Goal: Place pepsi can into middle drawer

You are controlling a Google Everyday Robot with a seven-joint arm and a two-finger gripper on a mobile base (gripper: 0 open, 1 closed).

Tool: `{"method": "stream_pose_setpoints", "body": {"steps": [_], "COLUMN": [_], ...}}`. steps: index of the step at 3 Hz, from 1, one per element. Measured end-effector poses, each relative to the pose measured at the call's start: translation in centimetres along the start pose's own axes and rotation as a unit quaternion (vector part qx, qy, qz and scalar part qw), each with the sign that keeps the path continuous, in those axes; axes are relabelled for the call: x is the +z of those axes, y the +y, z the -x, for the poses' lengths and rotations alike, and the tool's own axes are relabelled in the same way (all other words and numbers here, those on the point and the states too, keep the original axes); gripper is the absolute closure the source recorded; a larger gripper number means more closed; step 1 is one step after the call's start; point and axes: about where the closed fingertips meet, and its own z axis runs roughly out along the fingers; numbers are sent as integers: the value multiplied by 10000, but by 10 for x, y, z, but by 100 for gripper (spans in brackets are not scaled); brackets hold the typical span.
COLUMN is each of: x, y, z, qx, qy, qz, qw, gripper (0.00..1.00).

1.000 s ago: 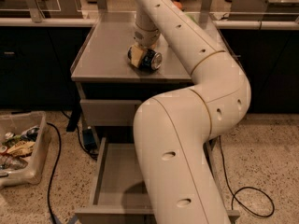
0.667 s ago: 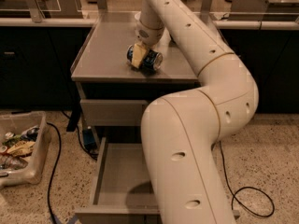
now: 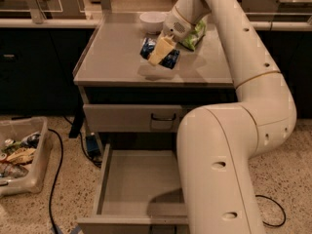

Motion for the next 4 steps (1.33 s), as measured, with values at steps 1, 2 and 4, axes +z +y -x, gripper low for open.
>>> {"method": "stream_pose_setpoints", "body": {"steps": [1, 2, 4], "x": [-11, -7, -32], "y": [-2, -8, 18], "z": [8, 13, 22], "qx": [-631, -635, -948], "qy": [-351, -423, -615], "qz": [-85, -169, -86], "qw": [9974, 9969, 9936], "gripper": [100, 100, 100]}}
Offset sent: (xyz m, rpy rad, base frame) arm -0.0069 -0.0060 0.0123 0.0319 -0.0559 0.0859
